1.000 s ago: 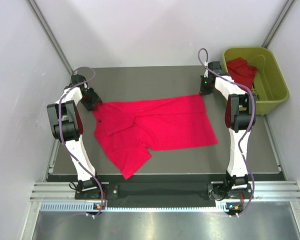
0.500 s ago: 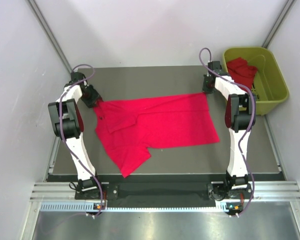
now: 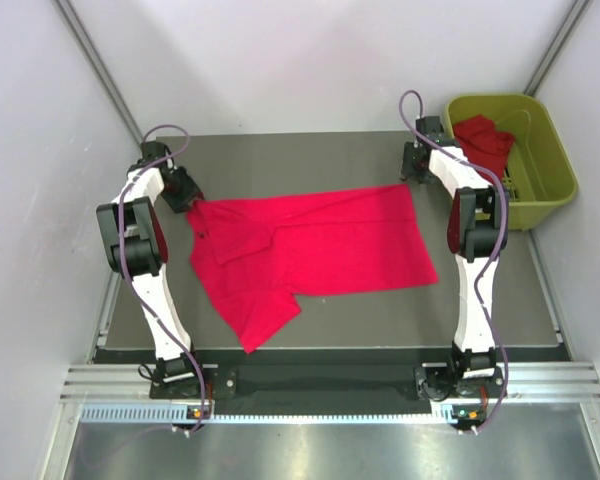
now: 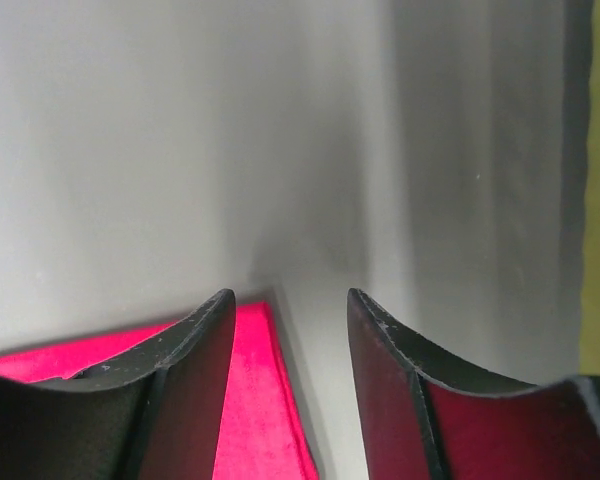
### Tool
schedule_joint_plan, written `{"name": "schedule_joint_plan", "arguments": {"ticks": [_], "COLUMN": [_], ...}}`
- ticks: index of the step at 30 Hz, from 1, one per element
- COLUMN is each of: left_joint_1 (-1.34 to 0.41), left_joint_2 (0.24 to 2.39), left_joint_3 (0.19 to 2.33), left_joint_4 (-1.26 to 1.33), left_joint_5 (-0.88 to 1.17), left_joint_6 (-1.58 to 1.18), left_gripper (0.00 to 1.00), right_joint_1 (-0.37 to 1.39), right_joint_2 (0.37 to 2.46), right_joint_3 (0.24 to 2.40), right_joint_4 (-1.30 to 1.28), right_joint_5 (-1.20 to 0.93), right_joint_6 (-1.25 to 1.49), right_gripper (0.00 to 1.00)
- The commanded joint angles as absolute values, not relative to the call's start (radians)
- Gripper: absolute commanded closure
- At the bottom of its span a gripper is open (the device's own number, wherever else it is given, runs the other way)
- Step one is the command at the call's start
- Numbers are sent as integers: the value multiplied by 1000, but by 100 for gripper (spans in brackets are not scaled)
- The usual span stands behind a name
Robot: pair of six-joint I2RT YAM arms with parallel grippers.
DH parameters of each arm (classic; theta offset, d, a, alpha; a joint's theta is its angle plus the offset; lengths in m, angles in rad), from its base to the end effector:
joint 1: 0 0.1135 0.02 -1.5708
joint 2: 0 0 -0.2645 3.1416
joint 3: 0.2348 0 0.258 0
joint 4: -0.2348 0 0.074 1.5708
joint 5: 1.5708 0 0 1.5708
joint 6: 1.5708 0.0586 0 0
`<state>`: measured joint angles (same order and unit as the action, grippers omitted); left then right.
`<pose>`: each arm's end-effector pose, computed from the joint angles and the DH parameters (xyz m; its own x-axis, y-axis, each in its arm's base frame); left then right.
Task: Fold and stack the t-shirts
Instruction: Fold the tshirt
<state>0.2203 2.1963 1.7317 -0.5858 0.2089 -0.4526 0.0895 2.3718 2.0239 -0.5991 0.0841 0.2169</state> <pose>0.4822 0.0955 0.1552 -0.7119 -0.5978 -0.3685 -0.4720 0.7959 -0.3793 0.5419 0.0437 0.1610 -0.7981 0.1437 -0.5851 0.1347 0.9891 0.0591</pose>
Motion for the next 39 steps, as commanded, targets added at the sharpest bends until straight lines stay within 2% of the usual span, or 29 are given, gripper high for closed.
{"name": "schedule_joint_plan", "arguments": {"ticks": [1,4,5,8,9,15,16,18,20,23,27,28,29,33,36,39], "left_joint_1": [225,225,225,227,229,230,230,235,238,238,239,238,238,238,239,236], "left_joint_2": [2151,2195,2206,2236,2237,2259,2269,2289,2293,2293,2287,2277,2267,2212,2152,2099], "left_joint_3": [1712,1724,1733,1770,1778,1795,1799,1810,1815,1806,1799,1799,1801,1795,1770,1749], "left_joint_4": [-601,-583,-584,-588,-574,-502,-489,-470,-459,-443,-442,-446,-454,-518,-528,-534], "left_joint_5": [224,241,238,206,201,213,216,236,251,245,221,209,196,129,112,120], "left_joint_6": [-419,-423,-423,-420,-417,-413,-413,-423,-434,-440,-433,-431,-433,-430,-428,-431], "left_gripper": [45,56,62,70,77,87,95,100,100,100,100,95,80,63,54,52], "right_joint_1": [104,103,101,100,100,98,98,98,98,98,92,89,90,91,95,104], "right_joint_2": [2275,2276,2281,2310,2318,2396,2405,2404,2395,2365,2373,2373,2370,2336,2301,2260], "right_joint_3": [2034,2017,2017,2023,2026,2097,2098,2089,2066,2023,2066,2075,2082,2098,2095,2074], "right_joint_4": [-620,-620,-620,-612,-609,-606,-604,-607,-604,-586,-627,-632,-640,-669,-699,-724], "right_joint_5": [69,69,68,51,46,-32,-37,-41,-37,-20,-8,-6,-6,-5,-5,-5], "right_joint_6": [207,206,201,189,189,189,195,204,209,209,206,206,206,218,225,221], "right_gripper": [51,50,50,50,50,58,59,61,61,54,52,52,52,52,52,51]}}
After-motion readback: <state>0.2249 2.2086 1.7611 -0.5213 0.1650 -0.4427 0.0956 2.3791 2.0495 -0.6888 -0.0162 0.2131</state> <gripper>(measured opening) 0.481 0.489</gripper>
